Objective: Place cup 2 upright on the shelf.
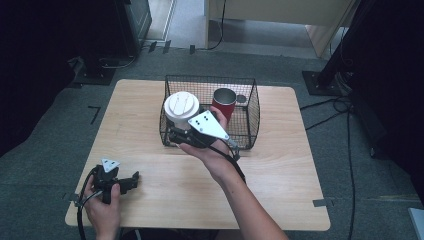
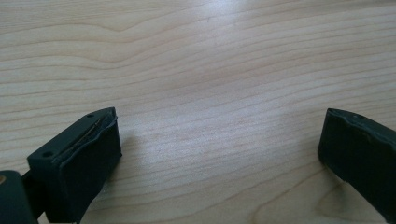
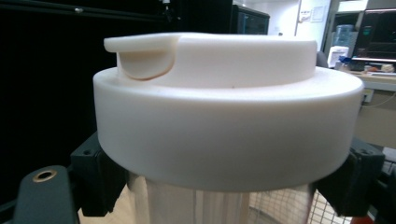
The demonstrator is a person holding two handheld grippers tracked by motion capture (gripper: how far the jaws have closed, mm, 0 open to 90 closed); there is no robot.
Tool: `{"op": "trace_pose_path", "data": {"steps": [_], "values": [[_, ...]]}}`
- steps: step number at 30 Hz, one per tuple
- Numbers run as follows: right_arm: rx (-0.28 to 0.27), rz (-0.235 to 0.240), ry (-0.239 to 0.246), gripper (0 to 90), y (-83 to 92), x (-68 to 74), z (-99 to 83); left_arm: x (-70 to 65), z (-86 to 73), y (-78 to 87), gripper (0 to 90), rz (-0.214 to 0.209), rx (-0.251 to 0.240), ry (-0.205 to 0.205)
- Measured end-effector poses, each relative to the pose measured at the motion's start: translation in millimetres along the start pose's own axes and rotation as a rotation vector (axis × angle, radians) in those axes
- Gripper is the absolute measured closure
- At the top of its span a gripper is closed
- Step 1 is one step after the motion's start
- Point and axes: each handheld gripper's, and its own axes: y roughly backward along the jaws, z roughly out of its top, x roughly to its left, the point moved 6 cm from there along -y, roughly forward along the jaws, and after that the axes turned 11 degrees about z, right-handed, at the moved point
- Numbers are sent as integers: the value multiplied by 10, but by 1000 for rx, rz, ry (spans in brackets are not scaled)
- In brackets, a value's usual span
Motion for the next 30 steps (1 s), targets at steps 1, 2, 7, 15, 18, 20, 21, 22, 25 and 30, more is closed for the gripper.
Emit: {"op": "trace_pose_path", "data": {"steps": [1, 2, 7, 15, 18, 20, 21, 22, 25, 30], "values": [[-3, -7, 3, 153, -16, -23, 13, 0, 0, 0, 0, 0, 0, 0], [-2, -10, 3, 153, -32, -41, 21, 0, 0, 0, 0, 0, 0, 0], [-7, -38, 5, 153, -110, -145, 46, -1, 0, -1, 0, 0, 0, 2], [-12, -69, -16, 153, -226, -284, 62, -1, 2, -2, 0, 0, 0, 1], [-15, -75, -21, 153, -275, -331, 59, -1, 2, -2, 0, 0, 0, 1], [-13, -84, -20, 153, -310, -364, 50, -1, 2, -2, 0, 0, 0, 1], [-12, -87, -19, 153, -325, -377, 47, -1, 2, -2, 0, 0, 0, 1], [-9, -91, -20, 153, -348, -397, 38, 0, 2, -2, 0, 0, 0, 0], [-6, -99, -19, 153, -402, -436, 15, 0, 3, -3, 0, 1, -1, 0], [5, -110, -24, 153, -500, -489, -58, 0, 3, -3, 0, 1, -2, 1]]}}
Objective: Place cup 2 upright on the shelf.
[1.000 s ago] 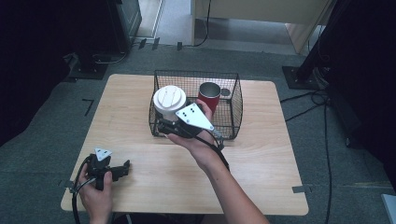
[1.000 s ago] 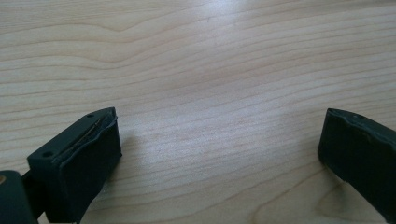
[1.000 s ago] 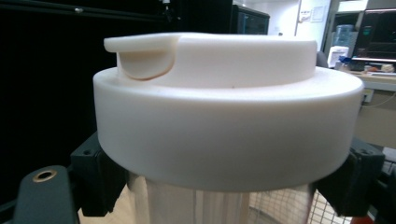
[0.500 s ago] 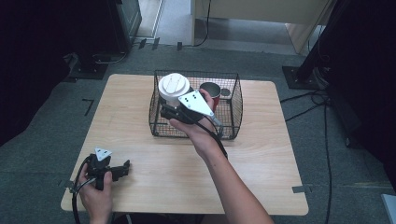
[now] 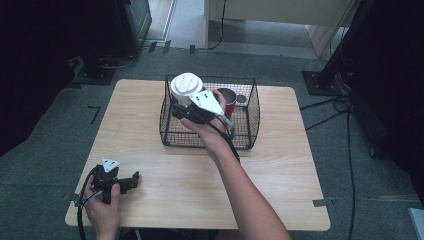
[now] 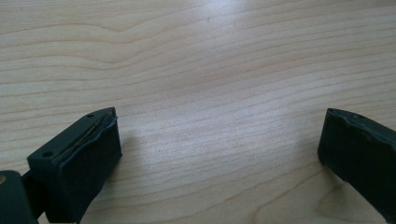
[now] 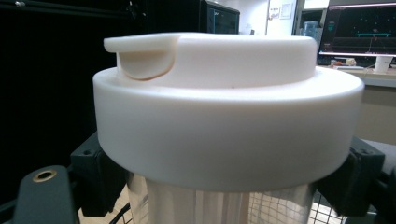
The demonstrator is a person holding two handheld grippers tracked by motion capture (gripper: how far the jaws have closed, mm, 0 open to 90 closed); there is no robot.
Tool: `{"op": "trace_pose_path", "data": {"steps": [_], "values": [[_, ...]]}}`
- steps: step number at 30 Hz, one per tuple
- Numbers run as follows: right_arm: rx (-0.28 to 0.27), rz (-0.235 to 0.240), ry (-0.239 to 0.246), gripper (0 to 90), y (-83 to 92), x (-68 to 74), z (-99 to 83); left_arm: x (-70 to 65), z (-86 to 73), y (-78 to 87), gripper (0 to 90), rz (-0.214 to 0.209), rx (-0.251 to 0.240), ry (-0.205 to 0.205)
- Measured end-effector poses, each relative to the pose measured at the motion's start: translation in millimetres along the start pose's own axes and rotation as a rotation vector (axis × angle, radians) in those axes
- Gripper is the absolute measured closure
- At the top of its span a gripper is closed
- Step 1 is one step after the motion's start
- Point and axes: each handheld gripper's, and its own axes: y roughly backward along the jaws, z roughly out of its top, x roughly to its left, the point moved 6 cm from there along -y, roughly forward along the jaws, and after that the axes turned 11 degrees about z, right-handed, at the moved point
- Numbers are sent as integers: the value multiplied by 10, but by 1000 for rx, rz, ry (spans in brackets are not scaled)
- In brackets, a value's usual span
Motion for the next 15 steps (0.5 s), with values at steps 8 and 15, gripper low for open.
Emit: {"op": "trace_pose_path", "data": {"steps": [8, 15], "values": [[14, -18, -10, 153, -159, -53, -142, 0, 0, 0, 0, 0, 0, 0], [9, -41, -6, 153, -283, -125, -255, 0, 0, 0, 0, 0, 0, -1]]}}
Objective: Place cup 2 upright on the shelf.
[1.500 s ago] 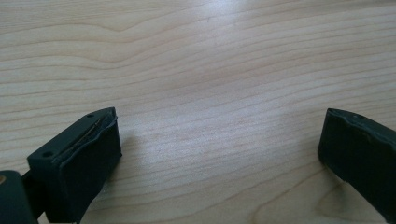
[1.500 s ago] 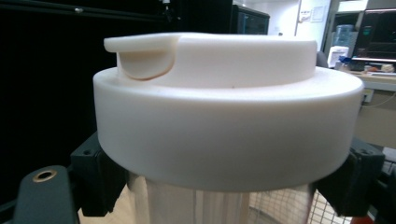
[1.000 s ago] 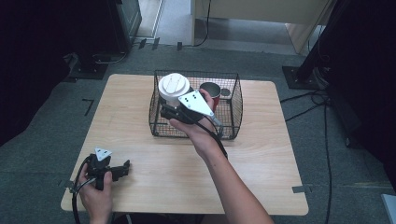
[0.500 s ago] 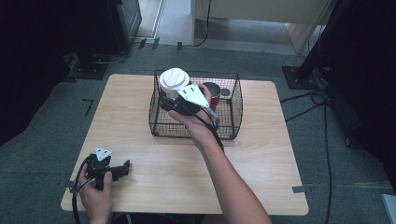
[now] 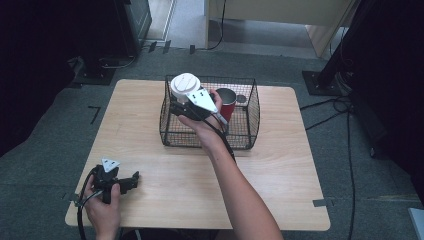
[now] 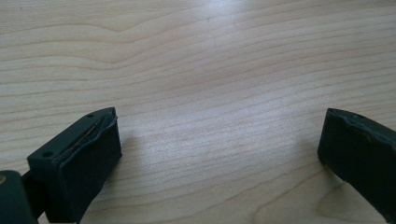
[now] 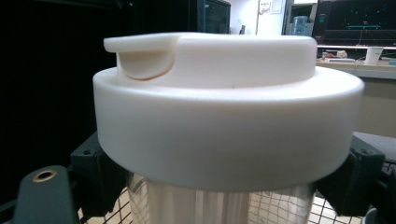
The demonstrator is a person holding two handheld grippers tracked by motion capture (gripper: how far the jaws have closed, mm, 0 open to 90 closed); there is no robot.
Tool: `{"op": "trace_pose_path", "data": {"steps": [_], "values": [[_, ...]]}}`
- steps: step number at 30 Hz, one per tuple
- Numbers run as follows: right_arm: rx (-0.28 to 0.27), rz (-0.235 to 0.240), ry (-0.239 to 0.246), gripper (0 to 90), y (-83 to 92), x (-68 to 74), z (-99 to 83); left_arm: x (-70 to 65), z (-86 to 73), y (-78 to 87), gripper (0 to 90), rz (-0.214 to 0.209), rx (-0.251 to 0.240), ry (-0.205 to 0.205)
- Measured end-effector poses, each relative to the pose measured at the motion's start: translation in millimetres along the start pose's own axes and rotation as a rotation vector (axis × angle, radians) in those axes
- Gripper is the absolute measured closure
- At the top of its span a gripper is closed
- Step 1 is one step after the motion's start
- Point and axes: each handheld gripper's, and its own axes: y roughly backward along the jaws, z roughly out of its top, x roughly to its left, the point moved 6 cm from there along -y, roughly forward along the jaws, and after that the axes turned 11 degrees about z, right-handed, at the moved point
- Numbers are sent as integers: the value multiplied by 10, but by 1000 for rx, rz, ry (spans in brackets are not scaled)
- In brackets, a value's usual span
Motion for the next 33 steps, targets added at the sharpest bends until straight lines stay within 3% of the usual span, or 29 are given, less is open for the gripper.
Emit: {"op": "trace_pose_path", "data": {"steps": [4, 14, 23, 29, 33], "values": [[4, -11, 18, 153, -75, -39, -69, 0, -1, 1, 0, 0, 1, 0], [-12, -13, -32, 154, -234, -101, -170, 0, 1, 0, 0, 0, 2, -1], [10, 4, -36, 153, -368, -137, -287, 0, 1, -1, 0, 0, 2, -1], [20, -14, -51, 154, -450, -174, -367, 0, 1, -1, 0, 1, 2, -1], [44, -18, -37, 154, -480, -184, -433, 0, 1, -1, 0, 0, 2, -1]]}}
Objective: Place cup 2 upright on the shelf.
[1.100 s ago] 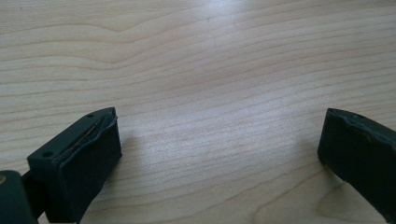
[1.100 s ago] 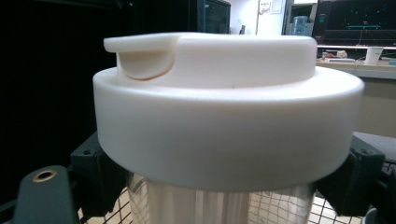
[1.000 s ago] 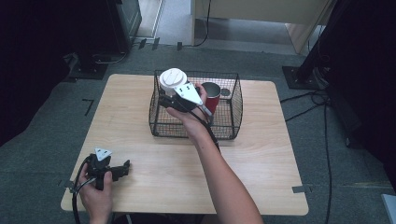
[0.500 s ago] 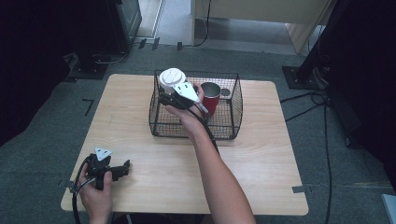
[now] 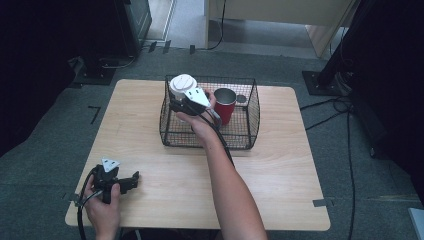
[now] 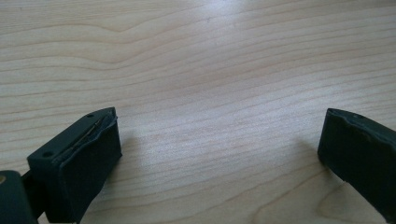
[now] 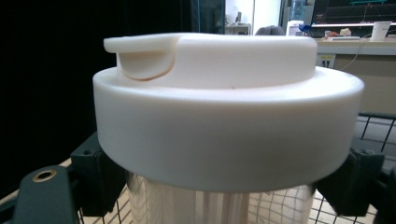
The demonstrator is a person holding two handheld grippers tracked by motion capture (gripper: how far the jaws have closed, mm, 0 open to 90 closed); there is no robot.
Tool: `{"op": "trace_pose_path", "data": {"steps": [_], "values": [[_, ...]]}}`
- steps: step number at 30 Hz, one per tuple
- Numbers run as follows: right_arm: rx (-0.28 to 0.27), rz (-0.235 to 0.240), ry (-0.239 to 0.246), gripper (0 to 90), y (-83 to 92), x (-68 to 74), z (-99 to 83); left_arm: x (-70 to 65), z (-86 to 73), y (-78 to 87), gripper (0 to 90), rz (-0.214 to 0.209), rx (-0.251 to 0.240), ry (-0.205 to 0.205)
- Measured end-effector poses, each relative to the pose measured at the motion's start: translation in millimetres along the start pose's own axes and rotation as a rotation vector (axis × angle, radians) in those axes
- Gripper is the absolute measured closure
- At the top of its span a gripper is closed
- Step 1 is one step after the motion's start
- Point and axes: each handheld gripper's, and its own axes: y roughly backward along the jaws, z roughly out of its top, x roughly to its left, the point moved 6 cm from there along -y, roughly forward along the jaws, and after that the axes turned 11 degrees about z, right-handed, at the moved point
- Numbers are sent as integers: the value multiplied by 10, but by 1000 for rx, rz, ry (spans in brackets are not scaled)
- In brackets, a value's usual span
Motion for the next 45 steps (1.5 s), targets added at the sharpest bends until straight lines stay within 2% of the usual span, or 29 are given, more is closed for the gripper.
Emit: {"op": "trace_pose_path", "data": {"steps": [4, 11, 20, 28, 32, 38, 45], "values": [[42, -6, 24, 154, -35, -38, -83, 0, 0, 0, 0, 0, -1, 0], [106, -21, 23, 153, -54, -90, -184, -1, 0, 0, 0, -1, 0, 1], [138, 22, 50, 150, -4, -57, -190, -1, 0, 0, 0, 0, 0, 1], [152, 37, 31, 134, 48, -77, -194, -1, 0, 0, 0, -1, 0, 1], [169, 53, 10, 78, 75, -84, -190, -1, 0, 0, 0, 0, 0, 1], [172, 66, 19, 5, 105, -90, -176, -1, 0, 0, 0, 0, 0, 1], [151, 72, 23, 0, 138, -91, -139, -1, 0, 0, 0, 0, 0, 0]]}}
